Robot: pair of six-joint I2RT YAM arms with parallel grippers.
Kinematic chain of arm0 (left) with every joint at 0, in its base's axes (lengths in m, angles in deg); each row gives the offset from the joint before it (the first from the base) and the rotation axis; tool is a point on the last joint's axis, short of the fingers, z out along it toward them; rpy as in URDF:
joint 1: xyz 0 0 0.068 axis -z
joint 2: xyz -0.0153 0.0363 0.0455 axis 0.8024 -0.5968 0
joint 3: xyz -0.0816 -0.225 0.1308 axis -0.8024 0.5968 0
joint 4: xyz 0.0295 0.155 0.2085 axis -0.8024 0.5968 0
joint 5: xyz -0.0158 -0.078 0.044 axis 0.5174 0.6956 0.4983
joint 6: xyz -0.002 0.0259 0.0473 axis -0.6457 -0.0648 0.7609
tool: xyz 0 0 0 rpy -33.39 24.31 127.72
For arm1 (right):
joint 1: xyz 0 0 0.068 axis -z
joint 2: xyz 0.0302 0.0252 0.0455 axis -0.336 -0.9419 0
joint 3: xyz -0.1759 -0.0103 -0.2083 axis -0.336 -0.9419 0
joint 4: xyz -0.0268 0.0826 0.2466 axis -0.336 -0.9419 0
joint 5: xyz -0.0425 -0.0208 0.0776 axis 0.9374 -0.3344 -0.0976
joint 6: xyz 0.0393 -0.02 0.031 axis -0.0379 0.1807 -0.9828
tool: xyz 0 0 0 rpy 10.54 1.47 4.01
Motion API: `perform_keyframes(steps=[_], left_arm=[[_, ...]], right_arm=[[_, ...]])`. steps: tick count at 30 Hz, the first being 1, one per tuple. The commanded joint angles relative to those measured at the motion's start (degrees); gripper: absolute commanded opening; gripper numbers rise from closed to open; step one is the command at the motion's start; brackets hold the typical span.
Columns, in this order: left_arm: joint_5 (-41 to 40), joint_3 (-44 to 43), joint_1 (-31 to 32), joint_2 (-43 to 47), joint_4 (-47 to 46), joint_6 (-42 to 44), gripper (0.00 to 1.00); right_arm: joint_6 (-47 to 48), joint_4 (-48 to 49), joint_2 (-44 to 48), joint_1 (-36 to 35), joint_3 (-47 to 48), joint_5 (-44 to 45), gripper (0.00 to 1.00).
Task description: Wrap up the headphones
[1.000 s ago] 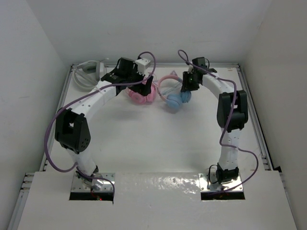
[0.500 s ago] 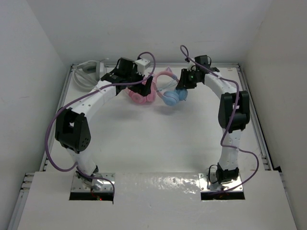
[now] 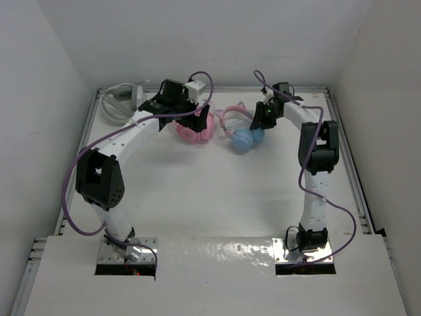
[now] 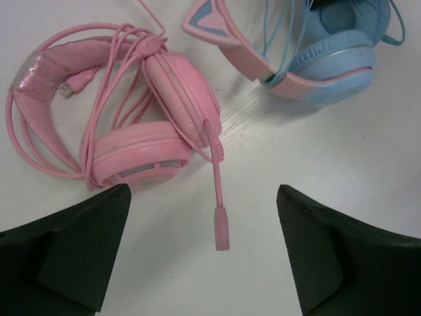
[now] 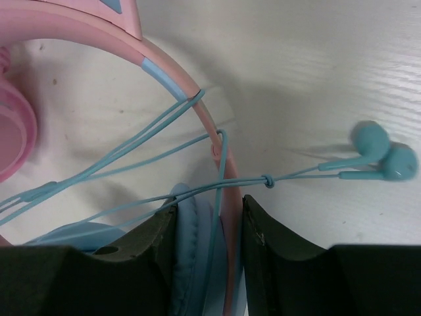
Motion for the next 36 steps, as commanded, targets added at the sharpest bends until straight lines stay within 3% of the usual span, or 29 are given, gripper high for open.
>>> perform_keyframes(steps=[1, 5, 12, 29, 36], left_arm=[[0.7, -2.3, -0.6, 0.4, -1.0, -0.1, 0.91], [0.7, -2.2, -0.6, 0.4, -1.0, 0.0, 0.91], [0.6, -2.1, -0.7, 0.4, -1.1, 0.1, 0.91], [0.9, -1.8, -0.6, 0.6, -1.3, 0.3, 0.91], [0.8, -1.9, -0.6, 0.3, -1.4, 0.1, 0.91]], right_arm=[[1.5, 0.9, 7.8, -2.5, -0.3, 0.0, 0.00], [3.0, 0.2, 9.5, -5.1, -0.7, 2.3, 0.00], [4.5, -1.1, 11.0, -8.6, -0.7, -1.4, 0.00], [4.7, -1.7, 6.0, -6.5, -1.3, -5.0, 0.00], [1.7, 0.0, 5.9, -3.6, -1.9, -1.5, 0.00]])
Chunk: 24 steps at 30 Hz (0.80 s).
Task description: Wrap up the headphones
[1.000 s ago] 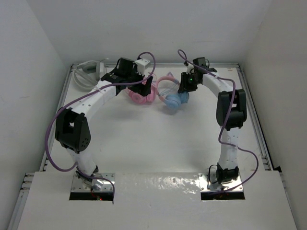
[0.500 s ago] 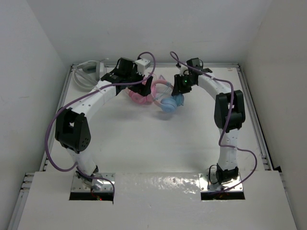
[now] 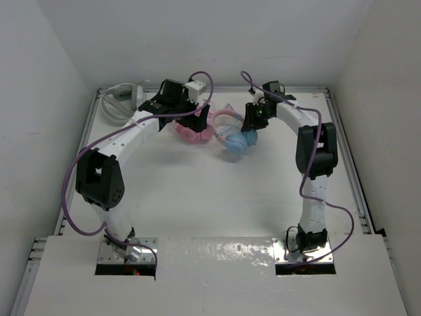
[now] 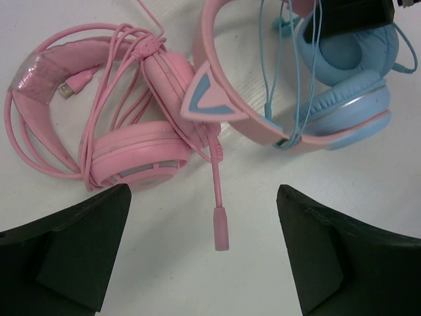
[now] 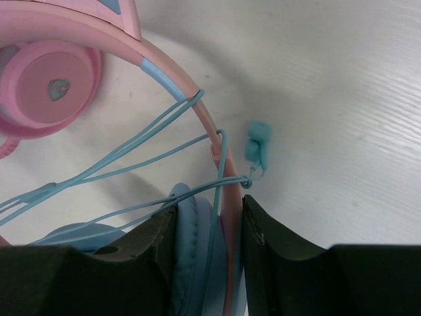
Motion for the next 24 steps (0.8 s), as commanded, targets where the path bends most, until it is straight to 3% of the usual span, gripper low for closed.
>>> perform_keyframes(steps=[1, 15, 21, 24], left_arm=[[0.7, -1.9, -0.6, 0.4, -1.4, 0.1, 0.91], [0.8, -1.7, -0.6, 0.4, -1.4, 0.1, 0.91], [0.9, -1.8, -0.6, 0.4, -1.3, 0.0, 0.91], [0.9, -1.9, -0.6, 0.4, -1.2, 0.1, 0.91]], right_arm=[[-2.9, 3.0, 0.7, 2.1, 0.4, 1.2, 0.00], [-4.2, 3.0, -3.6, 5.4, 2.2, 10.2, 0.00], [-5.0, 3.3, -4.0, 6.0, 3.3, 19.5, 0.14], [-5.9, 3.7, -4.2, 6.4, 4.0, 22.9, 0.30]])
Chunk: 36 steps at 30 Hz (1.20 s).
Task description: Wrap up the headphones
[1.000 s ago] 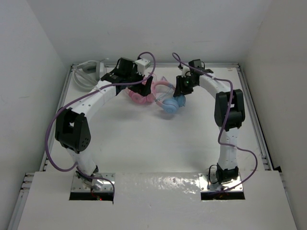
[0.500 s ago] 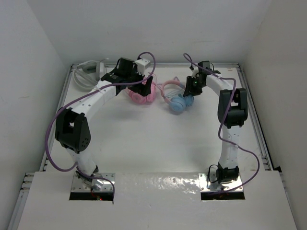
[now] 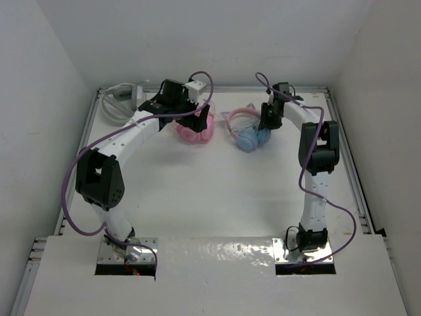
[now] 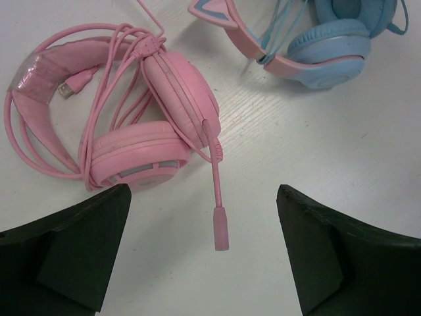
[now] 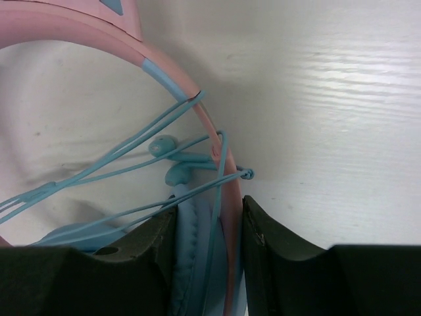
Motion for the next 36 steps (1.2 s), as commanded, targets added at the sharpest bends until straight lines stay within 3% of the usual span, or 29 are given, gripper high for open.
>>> perform_keyframes(steps=[1, 2, 6, 9, 14, 22, 25, 26, 27, 28, 30, 31, 32, 36], left_arm=[[0.8, -1.9, -0.6, 0.6, -1.2, 0.1, 0.91], [0.7, -2.0, -0.6, 0.5, -1.1, 0.1, 0.91], [0.7, -2.1, -0.6, 0.5, -1.2, 0.1, 0.91], [0.5, -2.1, -0.6, 0.5, -1.2, 0.2, 0.91], [0.0, -2.3, -0.6, 0.9, -1.0, 0.3, 0.91], [-2.6, -2.6, -1.1, 3.3, -0.2, 1.4, 0.94], [-1.7, -3.2, -2.5, 4.0, 1.1, 1.9, 0.97], [-1.6, -3.2, -3.2, 4.3, 1.5, 2.0, 0.97], [-1.6, -3.2, -4.5, 4.9, 1.9, 2.5, 0.97], [-1.9, -2.5, -5.3, 5.3, 2.2, 2.8, 0.97], [-3.2, -0.7, -8.2, 6.6, 3.1, 3.9, 0.97], [-3.8, 0.5, -9.2, 7.3, 3.0, 4.2, 0.97], [-4.8, 1.9, -11.7, 9.0, 2.2, 4.3, 0.97], [-6.8, 14.0, -18.3, 15.1, -2.4, 4.8, 0.97]], right_arm=[[-1.1, 2.8, 0.1, 1.2, 2.7, 8.1, 0.33], [-1.2, 2.9, 0.2, 1.2, 2.8, 8.8, 0.35], [0.4, 2.8, 0.9, 1.2, 3.9, 8.5, 0.67], [2.3, 2.5, 2.6, 1.2, 3.4, 6.7, 0.82], [3.9, 3.6, 8.1, 1.2, 0.0, 2.7, 0.97], [3.9, 10.7, 27.6, 1.2, -11.8, -1.0, 0.99], [4.1, 5.9, 31.8, 3.3, -12.7, -2.2, 0.96], [3.5, 3.7, 32.1, 4.2, -12.5, -6.0, 0.65], [2.7, 1.9, 32.6, 6.3, -13.1, -8.3, 0.54], [-0.3, 1.5, 34.4, 9.8, -14.5, -10.3, 0.49], [-5.3, 10.7, 37.6, 16.0, -25.8, -13.5, 0.72], [-12.3, 14.4, 39.5, 17.9, -25.8, -13.4, 0.72], [-15.6, 18.1, 43.5, 19.6, -40.2, -10.5, 0.99], [-19.8, 33.5, 53.2, 21.3, -59.8, 4.1, 0.99]])
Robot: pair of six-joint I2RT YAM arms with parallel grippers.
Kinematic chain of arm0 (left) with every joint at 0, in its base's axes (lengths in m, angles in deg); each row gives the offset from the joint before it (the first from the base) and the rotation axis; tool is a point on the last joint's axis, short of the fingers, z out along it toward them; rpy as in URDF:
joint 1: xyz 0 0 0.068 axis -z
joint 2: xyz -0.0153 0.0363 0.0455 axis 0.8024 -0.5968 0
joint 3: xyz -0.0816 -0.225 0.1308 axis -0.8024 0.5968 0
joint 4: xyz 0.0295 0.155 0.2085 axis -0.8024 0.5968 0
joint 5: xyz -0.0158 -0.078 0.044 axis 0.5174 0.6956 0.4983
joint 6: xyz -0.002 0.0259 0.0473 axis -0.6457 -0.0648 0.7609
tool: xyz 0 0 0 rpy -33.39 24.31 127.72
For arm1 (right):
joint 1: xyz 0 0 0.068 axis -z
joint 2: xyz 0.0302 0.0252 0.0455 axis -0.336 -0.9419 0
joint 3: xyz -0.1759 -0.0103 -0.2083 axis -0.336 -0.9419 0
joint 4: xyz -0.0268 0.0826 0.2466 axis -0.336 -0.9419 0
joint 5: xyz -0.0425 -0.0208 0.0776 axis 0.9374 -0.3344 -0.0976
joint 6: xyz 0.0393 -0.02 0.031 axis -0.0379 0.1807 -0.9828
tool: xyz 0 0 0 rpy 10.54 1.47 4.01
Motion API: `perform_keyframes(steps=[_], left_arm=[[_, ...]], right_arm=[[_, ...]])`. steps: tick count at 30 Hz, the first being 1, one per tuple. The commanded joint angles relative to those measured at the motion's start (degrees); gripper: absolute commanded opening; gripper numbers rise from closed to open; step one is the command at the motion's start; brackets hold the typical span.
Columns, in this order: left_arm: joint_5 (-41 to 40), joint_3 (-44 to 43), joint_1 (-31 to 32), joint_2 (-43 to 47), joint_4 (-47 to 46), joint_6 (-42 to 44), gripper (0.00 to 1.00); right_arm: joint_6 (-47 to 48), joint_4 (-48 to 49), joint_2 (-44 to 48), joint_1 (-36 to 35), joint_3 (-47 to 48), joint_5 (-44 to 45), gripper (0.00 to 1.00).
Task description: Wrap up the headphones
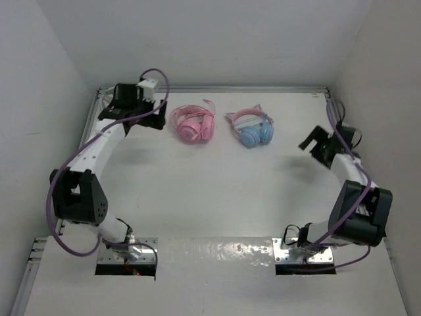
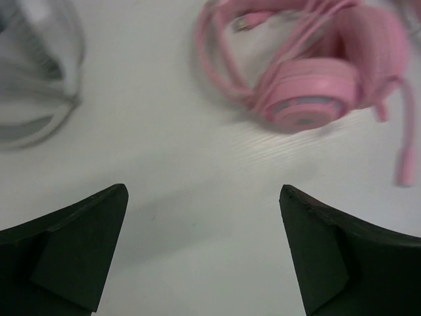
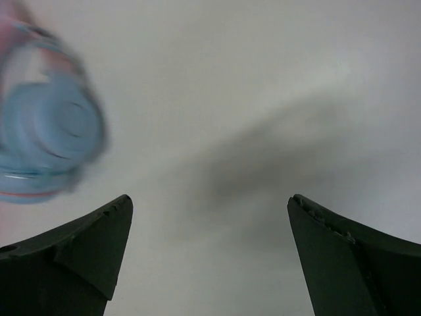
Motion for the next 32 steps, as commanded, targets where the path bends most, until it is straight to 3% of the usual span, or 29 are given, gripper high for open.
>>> perform_keyframes(steps=[1, 3, 10, 16, 32], left_arm=[[-4.9, 8.2, -4.9, 7.5, -3.7, 1.9, 0.97], [-6.9, 11.3, -6.4, 7.9, -3.4, 4.0, 0.97], [-10.9, 20.5, -6.9, 8.1, -8.4, 5.4, 0.97], [-10.6, 22.4, -6.9, 8.5, -10.6, 5.2, 0.97], [-11.0, 22.8, -6.9, 8.3, -10.9, 5.3, 0.97]], right_arm=[[-10.3, 12.6, 6.7, -1.7, -14.5, 10.5, 0.99], [-13.1, 13.9, 9.2, -1.8, -17.4, 18.0, 0.99], [-12.9, 9.1, 8.6, -1.7, -18.5, 23.9, 0.99], [-10.3, 9.1, 6.1, -1.8, -16.5, 18.1, 0.99], [-9.4, 14.5, 6.0, -1.8, -20.0, 13.3, 0.99]])
